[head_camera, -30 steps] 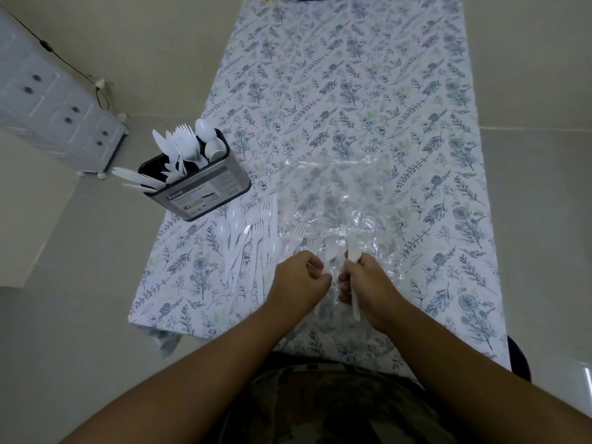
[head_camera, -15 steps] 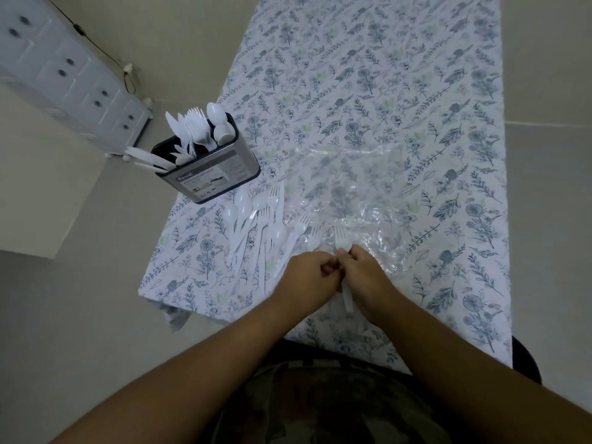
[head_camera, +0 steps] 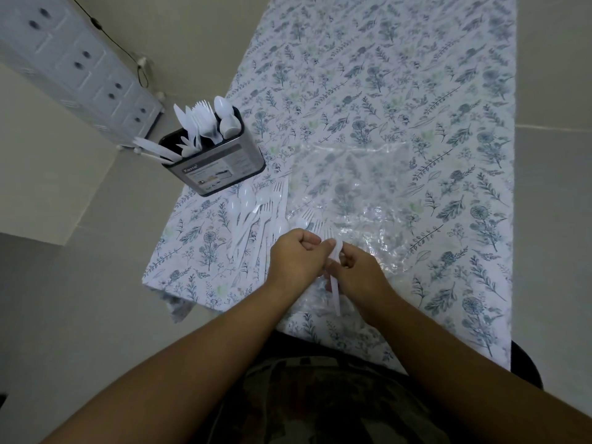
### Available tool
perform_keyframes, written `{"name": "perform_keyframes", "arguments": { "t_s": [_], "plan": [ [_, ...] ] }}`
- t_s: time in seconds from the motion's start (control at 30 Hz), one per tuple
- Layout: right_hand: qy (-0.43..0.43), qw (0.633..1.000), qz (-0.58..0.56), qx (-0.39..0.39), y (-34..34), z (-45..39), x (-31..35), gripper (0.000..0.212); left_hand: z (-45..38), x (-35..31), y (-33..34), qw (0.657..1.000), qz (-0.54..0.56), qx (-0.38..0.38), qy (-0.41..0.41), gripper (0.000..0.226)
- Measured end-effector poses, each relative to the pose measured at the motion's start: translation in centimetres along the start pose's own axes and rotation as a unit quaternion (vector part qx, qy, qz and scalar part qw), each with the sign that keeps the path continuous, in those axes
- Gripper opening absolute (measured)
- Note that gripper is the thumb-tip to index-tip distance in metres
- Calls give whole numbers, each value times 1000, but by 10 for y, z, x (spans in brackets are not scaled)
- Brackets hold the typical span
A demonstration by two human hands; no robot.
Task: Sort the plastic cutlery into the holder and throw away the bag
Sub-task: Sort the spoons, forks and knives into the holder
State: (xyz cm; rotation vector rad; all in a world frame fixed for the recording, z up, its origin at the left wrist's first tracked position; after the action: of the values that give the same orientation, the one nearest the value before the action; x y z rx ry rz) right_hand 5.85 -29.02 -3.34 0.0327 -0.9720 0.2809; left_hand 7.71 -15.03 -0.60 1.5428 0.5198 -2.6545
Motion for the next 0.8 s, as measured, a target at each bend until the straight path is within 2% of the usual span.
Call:
{"name": "perform_keyframes", "arguments": {
  "t_s": [0.1,0.2,0.27,0.43,0.53,0.67,0.8],
  "plan": [
    [-10,1000,6,-17,-3,1,1,16,3,-9,4,998,-54,3,38,27],
    [-3,1000,-6,-14,-2,-1,0,19,2,-6,1,998,-47,7,30,19],
    [6,1000,-25,-2,4,-1,-3,20,0,0,-4,1000,2,10,-3,8],
    [23,998,-58,-8,12,-2,-2,18,1,9,-5,985,153,48,-67,13],
    [21,997,-60,-47,6,-4,4,14,-4,2,-11,989,140,41,-19,12],
    [11,996,-17,-91,4,-3,15,21,-21,-8,-29,996,74,-7,40,14],
    [10,995,20,-94,22,-2,24,24,-29,-22,-32,995,6,18,98,16]
  ]
}}
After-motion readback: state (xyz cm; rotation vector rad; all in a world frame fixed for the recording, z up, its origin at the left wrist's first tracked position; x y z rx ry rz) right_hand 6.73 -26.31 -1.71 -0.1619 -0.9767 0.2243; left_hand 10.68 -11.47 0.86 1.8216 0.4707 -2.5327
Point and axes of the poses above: each hand's wrist, its own z-axis away from the middle knuckle, its own y-axis out of the palm, x = y × z, the point moved 8 cm from there along -z, towards the middle knuckle, and after that the axes turned 14 degrees about z, right-handed, at the moved point
